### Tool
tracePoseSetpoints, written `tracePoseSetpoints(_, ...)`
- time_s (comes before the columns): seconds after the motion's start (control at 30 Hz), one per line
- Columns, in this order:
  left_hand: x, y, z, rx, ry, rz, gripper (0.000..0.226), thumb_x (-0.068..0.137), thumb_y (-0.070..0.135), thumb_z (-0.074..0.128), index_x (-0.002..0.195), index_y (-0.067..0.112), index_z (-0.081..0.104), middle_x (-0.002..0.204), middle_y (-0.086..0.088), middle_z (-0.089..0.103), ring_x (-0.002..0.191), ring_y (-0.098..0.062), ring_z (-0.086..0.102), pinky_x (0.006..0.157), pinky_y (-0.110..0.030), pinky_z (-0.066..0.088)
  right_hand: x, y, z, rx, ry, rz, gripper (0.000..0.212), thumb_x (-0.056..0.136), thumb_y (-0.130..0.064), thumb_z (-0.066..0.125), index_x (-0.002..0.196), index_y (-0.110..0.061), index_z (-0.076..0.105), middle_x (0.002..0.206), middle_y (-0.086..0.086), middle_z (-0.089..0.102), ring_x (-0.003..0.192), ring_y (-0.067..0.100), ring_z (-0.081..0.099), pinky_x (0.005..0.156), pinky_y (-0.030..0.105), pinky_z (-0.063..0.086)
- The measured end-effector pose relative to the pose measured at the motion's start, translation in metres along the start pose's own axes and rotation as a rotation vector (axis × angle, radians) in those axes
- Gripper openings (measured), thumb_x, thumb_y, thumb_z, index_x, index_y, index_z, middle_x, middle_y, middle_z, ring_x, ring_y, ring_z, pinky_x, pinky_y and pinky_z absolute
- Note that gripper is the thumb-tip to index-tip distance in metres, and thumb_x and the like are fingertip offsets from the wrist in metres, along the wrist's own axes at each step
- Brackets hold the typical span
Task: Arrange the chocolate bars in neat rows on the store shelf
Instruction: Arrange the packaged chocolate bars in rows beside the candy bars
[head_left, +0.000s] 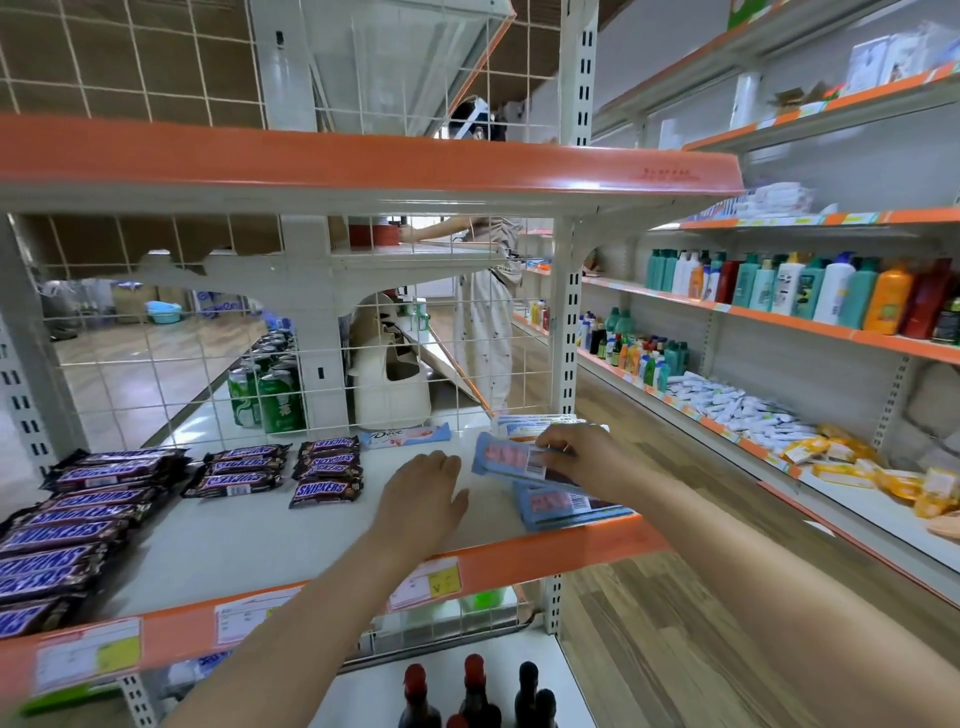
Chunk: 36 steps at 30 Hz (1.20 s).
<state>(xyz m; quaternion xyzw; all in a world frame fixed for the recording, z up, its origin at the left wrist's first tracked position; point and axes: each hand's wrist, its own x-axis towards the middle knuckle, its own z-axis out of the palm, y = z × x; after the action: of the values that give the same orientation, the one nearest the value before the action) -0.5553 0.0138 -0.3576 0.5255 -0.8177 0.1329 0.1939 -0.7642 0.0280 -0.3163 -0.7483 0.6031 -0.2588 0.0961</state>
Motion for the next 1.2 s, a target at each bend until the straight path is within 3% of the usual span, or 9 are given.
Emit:
tracePoseSetpoints(0.07,-0.004,-0.005,-0.008,0.1,0.067,0.076,0.041,0.091,0.034,0.052,0.124,0.01,0.051,0.122,-0.006,0.056,0.114,-0.022,0.051,0.091,-0.029,0.041,0.009,-0.011,0.004,0.002,0.006,-0.031,0.019,0.095,-0.019,0.054,0.101,-0.006,0.066,0.095,0.006,0.064,0.084,0.015,0.05,0.069,0.022,0.033)
tracePoseSetpoints(0.13,-0.008,-0.015,-0.014,0.172,0.153,0.142,0.05,0.063,0.038,0.081,0.101,0.009,0.068,0.097,-0.005,0.068,0.09,-0.021,0.066,0.074,-0.023,0.052,0.017,-0.021,0.009,-0.03,-0.005,-0.058,0.02,0.095,-0.017,0.052,0.101,-0.004,0.065,0.098,0.01,0.065,0.083,0.017,0.05,0.067,0.024,0.03)
tracePoseSetpoints(0.17,-0.009,-0.022,-0.013,0.186,0.182,0.151,0.055,0.047,0.038,0.089,0.091,0.01,0.071,0.086,-0.004,0.07,0.078,-0.021,0.068,0.065,-0.023,0.054,0.021,-0.026,0.012,-0.034,-0.013,-0.069,0.02,0.095,-0.017,0.051,0.103,-0.004,0.064,0.098,0.009,0.064,0.084,0.017,0.05,0.067,0.025,0.029)
tracePoseSetpoints(0.23,-0.013,-0.035,-0.01,0.181,0.218,0.125,0.063,0.038,0.038,0.091,0.091,0.009,0.073,0.087,-0.007,0.071,0.076,-0.023,0.069,0.063,-0.027,0.056,0.029,-0.032,0.019,-0.026,-0.023,-0.092,0.02,0.095,-0.017,0.051,0.102,-0.003,0.064,0.093,0.007,0.061,0.085,0.018,0.051,0.068,0.025,0.03)
tracePoseSetpoints(0.47,-0.02,-0.067,-0.009,0.135,0.208,0.089,0.083,0.046,0.034,0.091,0.114,0.006,0.054,0.11,-0.015,0.065,0.096,-0.032,0.066,0.078,-0.041,0.056,0.046,-0.052,0.042,0.01,-0.091,-0.156,0.018,0.094,-0.023,0.054,0.101,-0.011,0.065,0.086,-0.003,0.056,0.081,0.014,0.051,0.072,0.025,0.036)
tracePoseSetpoints(0.73,-0.013,-0.069,0.0,0.086,0.304,0.16,0.062,0.045,0.028,0.091,0.099,0.007,0.068,0.091,-0.006,0.068,0.079,-0.025,0.067,0.066,-0.03,0.055,0.047,-0.063,0.048,0.027,-0.146,-0.192,0.019,0.095,-0.023,0.052,0.107,-0.014,0.064,0.099,0.002,0.063,0.089,0.016,0.057,0.083,0.029,0.044)
tracePoseSetpoints(0.87,-0.011,-0.072,0.002,0.105,0.343,0.141,0.055,0.045,0.03,0.091,0.091,0.01,0.07,0.085,-0.004,0.068,0.074,-0.024,0.066,0.062,-0.029,0.053,0.048,-0.061,0.049,0.001,-0.137,-0.206,0.022,0.095,-0.026,0.052,0.112,-0.016,0.062,0.107,0.003,0.064,0.091,0.015,0.057,0.08,0.026,0.043)
tracePoseSetpoints(1.03,-0.013,-0.083,0.003,0.063,0.396,0.066,0.053,0.043,0.025,0.092,0.089,0.009,0.07,0.086,-0.004,0.069,0.074,-0.025,0.067,0.062,-0.032,0.053,0.043,-0.049,0.044,-0.076,0.036,-0.219,0.052,0.088,-0.041,0.061,0.133,-0.02,0.047,0.127,-0.001,0.051,0.118,0.017,0.048,0.099,0.031,0.037)
tracePoseSetpoints(1.2,-0.013,-0.093,-0.001,0.056,0.433,0.027,0.054,0.044,0.024,0.093,0.09,0.008,0.069,0.087,-0.005,0.069,0.073,-0.026,0.067,0.064,-0.034,0.054,0.04,-0.028,0.045,-0.147,0.164,-0.264,0.072,0.081,-0.051,0.064,0.141,-0.022,0.037,0.139,-0.003,0.044,0.125,0.018,0.044,0.105,0.034,0.034)
